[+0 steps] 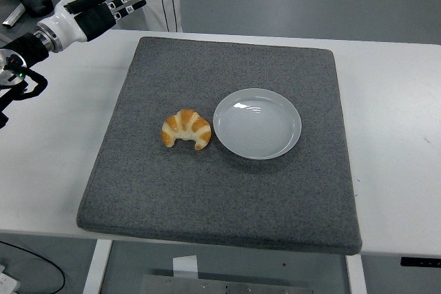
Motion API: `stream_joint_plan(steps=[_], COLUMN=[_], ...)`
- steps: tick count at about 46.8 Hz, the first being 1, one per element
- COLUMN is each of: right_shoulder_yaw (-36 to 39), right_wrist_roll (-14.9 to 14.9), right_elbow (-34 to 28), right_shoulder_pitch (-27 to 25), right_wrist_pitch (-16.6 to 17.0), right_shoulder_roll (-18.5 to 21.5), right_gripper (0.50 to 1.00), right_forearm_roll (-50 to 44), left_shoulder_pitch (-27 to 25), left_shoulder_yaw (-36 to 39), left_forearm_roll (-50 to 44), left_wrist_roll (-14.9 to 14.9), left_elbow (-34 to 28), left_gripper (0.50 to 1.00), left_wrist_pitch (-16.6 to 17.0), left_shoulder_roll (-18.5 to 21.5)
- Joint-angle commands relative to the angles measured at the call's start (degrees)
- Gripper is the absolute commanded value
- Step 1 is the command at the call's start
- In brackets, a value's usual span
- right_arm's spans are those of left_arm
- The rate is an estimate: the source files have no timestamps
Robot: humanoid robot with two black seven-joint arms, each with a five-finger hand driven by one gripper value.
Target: Place the bread on the plate
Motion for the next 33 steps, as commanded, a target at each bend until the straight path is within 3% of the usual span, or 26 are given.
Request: stream_joint_plan(steps=[1,33], right_shoulder_yaw=[0.0,0.0], right_wrist_roll=[0.0,0.0], right_elbow=[0.0,0.0], right_shoulder_pitch=[0.0,0.0], right_wrist_pitch=[0.0,0.0], right_shoulder_roll=[0.0,0.0], right_gripper=[0.932,0.932], right_forearm_roll=[0.0,0.0], left_shoulder_pitch=[0.09,-0.61], left_shoulder_yaw=[0.08,0.43], left_forearm_roll=[0.02,0.02], left_wrist_roll=[-0.1,-0.19], left_elbow=[0.0,-1.14], left_gripper=[1.0,1.0], left_wrist_pitch=[0.0,0.7], left_shoulder_roll=[0.0,0.0])
